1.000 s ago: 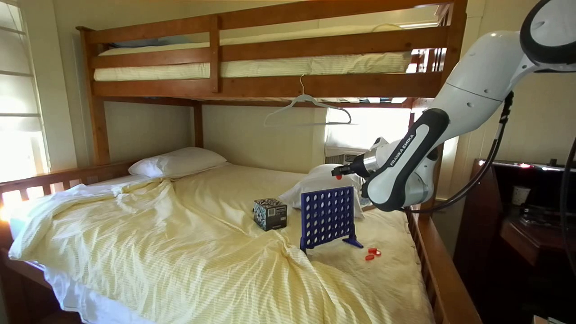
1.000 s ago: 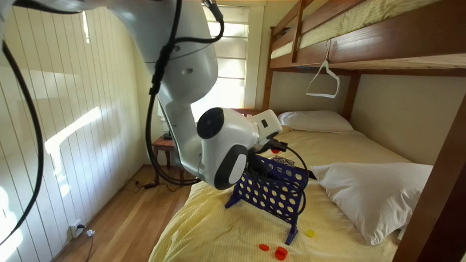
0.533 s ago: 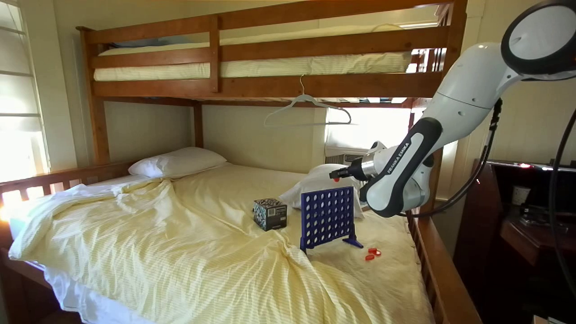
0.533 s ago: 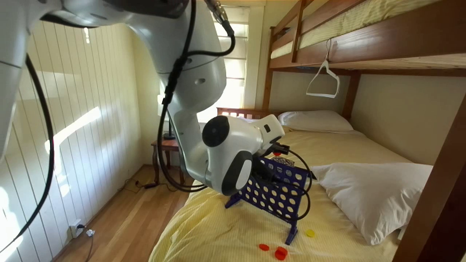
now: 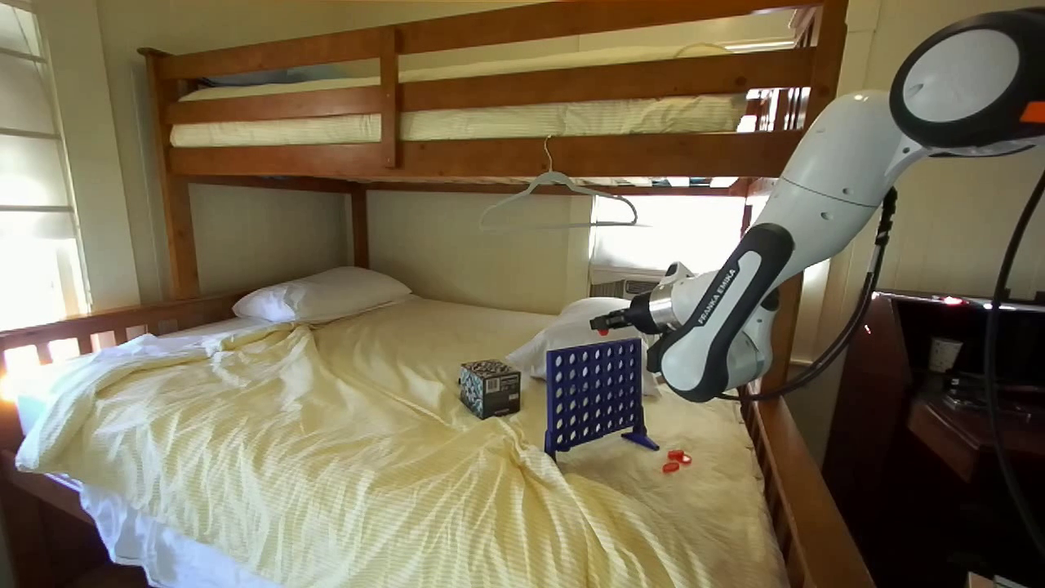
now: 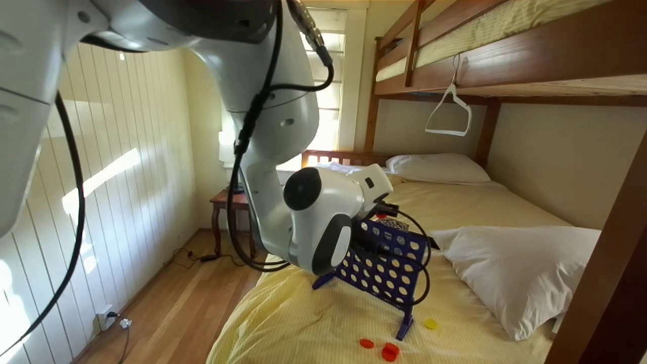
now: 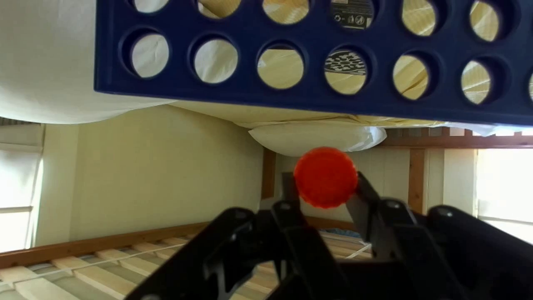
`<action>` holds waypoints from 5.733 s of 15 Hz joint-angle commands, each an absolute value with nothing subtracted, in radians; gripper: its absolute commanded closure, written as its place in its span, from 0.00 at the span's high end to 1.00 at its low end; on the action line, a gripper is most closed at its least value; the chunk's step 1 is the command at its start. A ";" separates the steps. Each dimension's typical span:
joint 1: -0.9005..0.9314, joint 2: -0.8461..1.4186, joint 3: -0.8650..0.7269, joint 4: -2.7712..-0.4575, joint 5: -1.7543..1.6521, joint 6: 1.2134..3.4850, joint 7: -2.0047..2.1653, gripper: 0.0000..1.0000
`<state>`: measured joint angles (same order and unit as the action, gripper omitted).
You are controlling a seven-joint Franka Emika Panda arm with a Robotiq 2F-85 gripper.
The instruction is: Put one orange chip in the blue gameboard.
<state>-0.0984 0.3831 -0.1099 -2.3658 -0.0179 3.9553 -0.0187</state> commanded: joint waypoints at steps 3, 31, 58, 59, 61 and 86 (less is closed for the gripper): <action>-0.115 0.435 -0.094 -2.326 -0.046 3.997 -0.006 0.10; -0.106 0.478 -0.089 -2.304 -0.028 4.011 -0.015 0.10; -0.099 0.480 -0.088 -2.322 -0.027 4.011 -0.030 1.00; -0.099 0.478 -0.087 -2.324 -0.028 4.012 -0.029 1.00; -0.100 0.470 -0.085 -2.332 -0.029 4.018 -0.025 1.00; -0.111 -0.118 -0.127 -2.696 0.248 3.369 -0.291 1.00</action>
<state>-0.0985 -0.0153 -0.1255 -2.6381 0.1898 3.4760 -0.1719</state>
